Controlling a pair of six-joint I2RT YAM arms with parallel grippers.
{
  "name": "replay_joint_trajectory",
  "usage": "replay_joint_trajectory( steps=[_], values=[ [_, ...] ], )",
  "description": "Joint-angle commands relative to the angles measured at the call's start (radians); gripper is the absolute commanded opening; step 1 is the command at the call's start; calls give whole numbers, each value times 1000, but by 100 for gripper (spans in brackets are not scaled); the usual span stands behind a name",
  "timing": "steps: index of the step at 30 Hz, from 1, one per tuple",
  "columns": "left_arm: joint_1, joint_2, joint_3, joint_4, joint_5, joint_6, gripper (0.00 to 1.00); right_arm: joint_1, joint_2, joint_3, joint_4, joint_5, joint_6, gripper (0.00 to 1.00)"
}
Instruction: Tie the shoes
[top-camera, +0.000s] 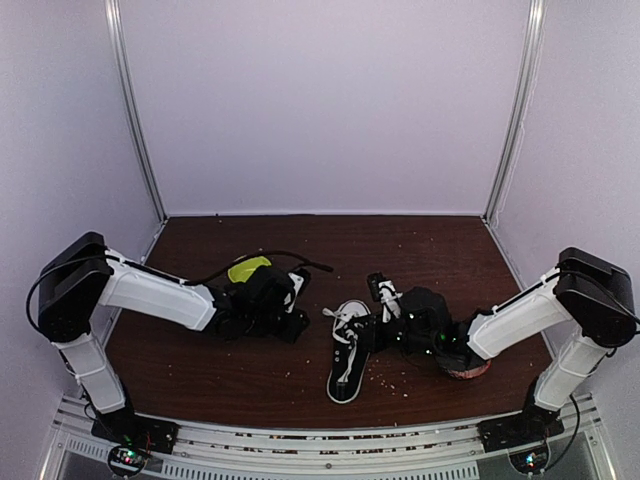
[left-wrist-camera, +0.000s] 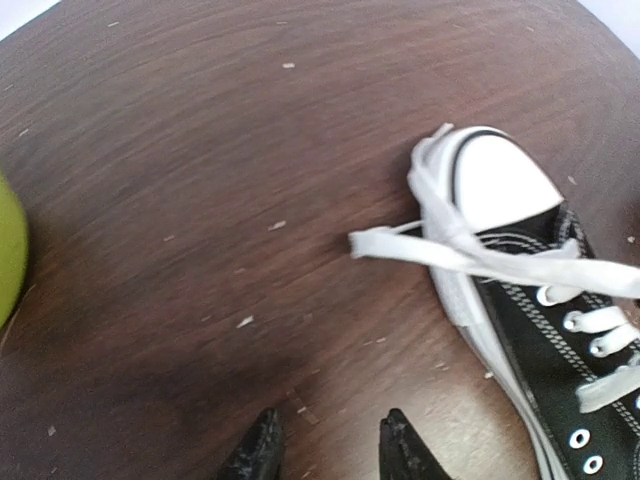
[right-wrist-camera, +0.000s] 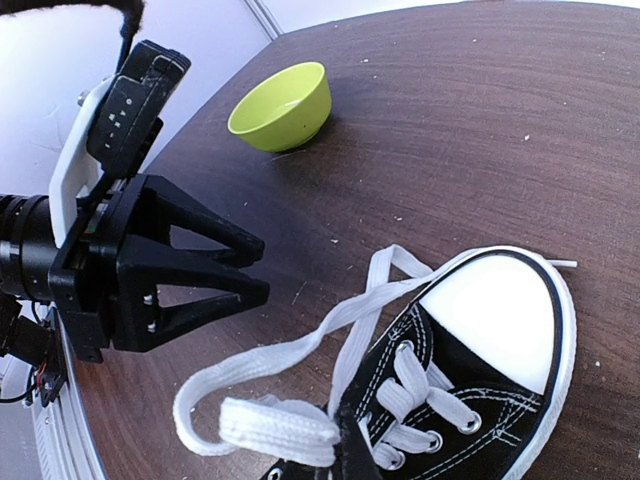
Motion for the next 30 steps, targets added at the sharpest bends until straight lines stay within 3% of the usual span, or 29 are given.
replay_joint_trajectory(
  steps=[1, 9, 17, 30],
  values=[
    [-1, 69, 76, 83, 111, 113, 36, -6, -29, -5, 32, 6, 7, 0],
    [16, 154, 127, 107, 153, 282, 48, -7, -35, -2, 22, 2, 8, 0],
    [37, 206, 137, 153, 146, 357, 55, -12, -36, 0, 11, -2, 6, 0],
    [41, 222, 19, 464, 161, 586, 58, -30, -36, 5, -10, -15, 4, 0]
  ],
)
